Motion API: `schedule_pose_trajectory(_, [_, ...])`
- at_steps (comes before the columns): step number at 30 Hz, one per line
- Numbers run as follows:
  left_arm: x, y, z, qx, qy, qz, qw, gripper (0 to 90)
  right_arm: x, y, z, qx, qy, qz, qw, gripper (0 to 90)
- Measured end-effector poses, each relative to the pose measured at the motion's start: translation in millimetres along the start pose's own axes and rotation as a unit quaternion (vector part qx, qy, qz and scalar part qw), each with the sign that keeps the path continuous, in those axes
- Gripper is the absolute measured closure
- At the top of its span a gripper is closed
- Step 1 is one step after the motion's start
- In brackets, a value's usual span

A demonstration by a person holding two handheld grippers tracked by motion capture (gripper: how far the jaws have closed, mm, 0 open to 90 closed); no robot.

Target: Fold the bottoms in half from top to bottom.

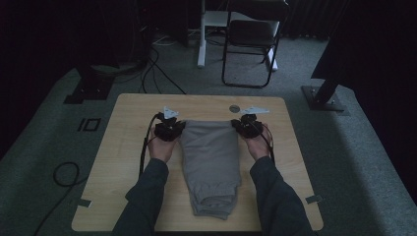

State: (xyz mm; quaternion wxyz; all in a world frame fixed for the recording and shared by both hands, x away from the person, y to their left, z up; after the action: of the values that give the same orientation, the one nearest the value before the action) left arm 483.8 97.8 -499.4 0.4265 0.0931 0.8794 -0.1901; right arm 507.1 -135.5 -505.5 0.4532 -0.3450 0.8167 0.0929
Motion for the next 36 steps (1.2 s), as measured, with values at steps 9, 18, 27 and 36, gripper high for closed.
schedule_pose_trajectory(9, [14.6, -13.4, -26.4, 0.032, -0.019, 0.022, 0.9991, 83.3, 8.6, 11.9, -22.1, -0.012, -0.018, -0.031, 0.9993, 87.8])
schedule_pose_trajectory(18, [57.4, -31.8, -70.2, 0.080, -0.026, 0.016, 0.9963, 82.8, 35.1, 41.7, -60.3, -0.041, -0.029, -0.040, 0.9979, 87.6])
schedule_pose_trajectory(27, [157.3, -32.7, -64.9, 0.074, 0.085, 0.016, 0.9935, 81.4, 106.0, 86.4, -67.3, -0.080, 0.028, -0.041, 0.9956, 87.2])
schedule_pose_trajectory(36, [166.1, -29.3, -40.6, 0.043, 0.102, 0.028, 0.9935, 81.6, 132.4, 89.9, -45.6, -0.074, 0.067, -0.039, 0.9942, 86.9])
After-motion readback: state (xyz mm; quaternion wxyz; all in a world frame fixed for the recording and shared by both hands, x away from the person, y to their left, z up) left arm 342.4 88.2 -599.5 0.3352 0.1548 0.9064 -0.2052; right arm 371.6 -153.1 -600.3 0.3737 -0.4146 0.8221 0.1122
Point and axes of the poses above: each handheld gripper's, and its own axes: z roughly forward along the jaws, x roughly out of its underside, y roughly to its left, the point moved 8 cm from there along z, roughly forward along the jaws, and after that the axes turned 15 degrees about -z, right-handed, at the moved point
